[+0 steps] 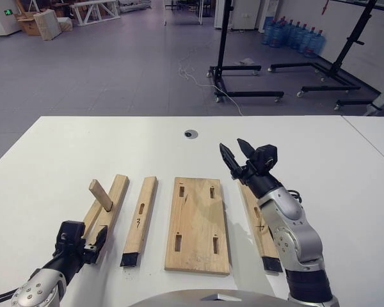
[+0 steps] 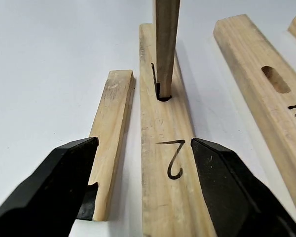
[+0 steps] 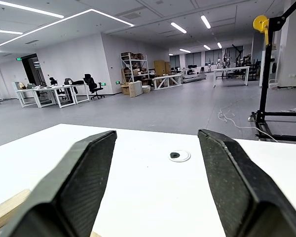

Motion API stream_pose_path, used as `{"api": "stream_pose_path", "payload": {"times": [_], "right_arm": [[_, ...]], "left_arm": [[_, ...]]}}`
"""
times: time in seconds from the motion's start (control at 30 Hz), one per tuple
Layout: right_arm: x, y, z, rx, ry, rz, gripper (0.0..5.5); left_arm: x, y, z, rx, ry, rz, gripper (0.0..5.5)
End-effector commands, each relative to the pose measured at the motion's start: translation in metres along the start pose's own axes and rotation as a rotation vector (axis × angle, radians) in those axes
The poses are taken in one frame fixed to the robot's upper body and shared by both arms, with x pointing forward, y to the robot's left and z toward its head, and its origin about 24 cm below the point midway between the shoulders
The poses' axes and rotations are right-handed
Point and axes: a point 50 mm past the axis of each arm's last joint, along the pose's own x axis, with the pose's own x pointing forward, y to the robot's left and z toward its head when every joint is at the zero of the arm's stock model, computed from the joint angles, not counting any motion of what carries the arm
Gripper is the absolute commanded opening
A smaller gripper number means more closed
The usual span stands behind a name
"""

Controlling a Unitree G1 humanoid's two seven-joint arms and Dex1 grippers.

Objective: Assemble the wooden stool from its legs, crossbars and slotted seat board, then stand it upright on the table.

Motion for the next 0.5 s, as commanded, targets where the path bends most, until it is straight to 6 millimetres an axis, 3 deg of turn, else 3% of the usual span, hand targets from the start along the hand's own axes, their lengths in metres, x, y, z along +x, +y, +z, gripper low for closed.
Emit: {"api": "stream_pose_path", "payload": {"times": [0.03, 0.43, 0.5], "right_arm": [[0.0049, -0.0034, 0.0109, 0.021, -0.024, 0.010, 3.04], [0.0078, -0.0075, 0.0141, 0.043, -0.019, 0.003, 3.04], [0.0082, -0.0091, 0.0147, 0.041, -0.020, -0.005, 3.04]], "left_arm": [[0.0016, -0.0063, -0.0053, -0.010, 0.063, -0.011, 3.44], [0.0022, -0.0147, -0.0078, 0.037, 0.132, -0.039, 3.44], [0.0027, -0.0108, -0.0128, 0.011, 0.169, 0.002, 3.11]]}}
